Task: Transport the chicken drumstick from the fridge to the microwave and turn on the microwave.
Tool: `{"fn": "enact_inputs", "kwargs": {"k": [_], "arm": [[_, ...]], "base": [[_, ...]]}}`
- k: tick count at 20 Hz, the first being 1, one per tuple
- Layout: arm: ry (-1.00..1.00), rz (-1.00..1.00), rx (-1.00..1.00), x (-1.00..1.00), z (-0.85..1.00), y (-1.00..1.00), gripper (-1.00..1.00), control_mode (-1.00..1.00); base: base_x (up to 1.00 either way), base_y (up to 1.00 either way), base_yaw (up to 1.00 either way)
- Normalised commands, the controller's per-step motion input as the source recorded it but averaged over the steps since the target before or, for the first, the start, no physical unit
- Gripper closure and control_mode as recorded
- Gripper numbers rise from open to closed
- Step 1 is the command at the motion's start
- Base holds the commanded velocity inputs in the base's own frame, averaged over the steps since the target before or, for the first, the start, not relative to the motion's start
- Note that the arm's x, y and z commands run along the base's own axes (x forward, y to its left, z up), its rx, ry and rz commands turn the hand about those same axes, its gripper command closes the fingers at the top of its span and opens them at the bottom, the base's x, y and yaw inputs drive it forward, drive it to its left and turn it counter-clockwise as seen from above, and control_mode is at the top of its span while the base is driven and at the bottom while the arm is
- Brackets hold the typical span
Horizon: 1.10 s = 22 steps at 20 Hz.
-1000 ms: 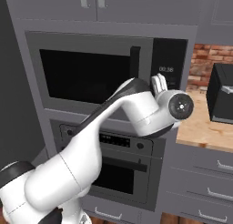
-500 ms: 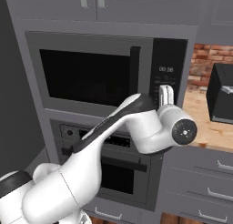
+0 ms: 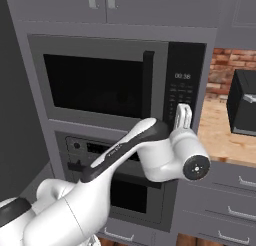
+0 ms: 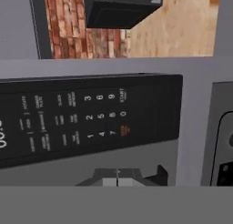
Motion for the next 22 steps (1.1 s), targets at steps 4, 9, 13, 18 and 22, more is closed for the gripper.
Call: {"fn": "enact_inputs", "kwargs": {"k": [4, 9, 13, 18, 22], "arm": [[-0.14, -0.03, 0.02, 0.02, -0.07, 0.0, 1.0, -1.0], [-0.07, -0.03, 0.05, 0.09, -0.06, 0.0, 1.0, -1.0], [-0.08, -0.04, 0.03, 0.12, -0.05, 0.0, 1.0, -1.0], [-0.05, -0.02, 0.02, 0.09, -0.02, 0.0, 1.0, -1.0], [-0.02, -0.01, 0.0, 0.11, -0.04, 0.0, 1.0, -1.0]], "base": [[0.0, 0.0, 0.0], [0.0, 0.0, 0.0], [0.0, 0.0, 0.0], [0.0, 0.0, 0.0], [0.0, 0.0, 0.0]]}}
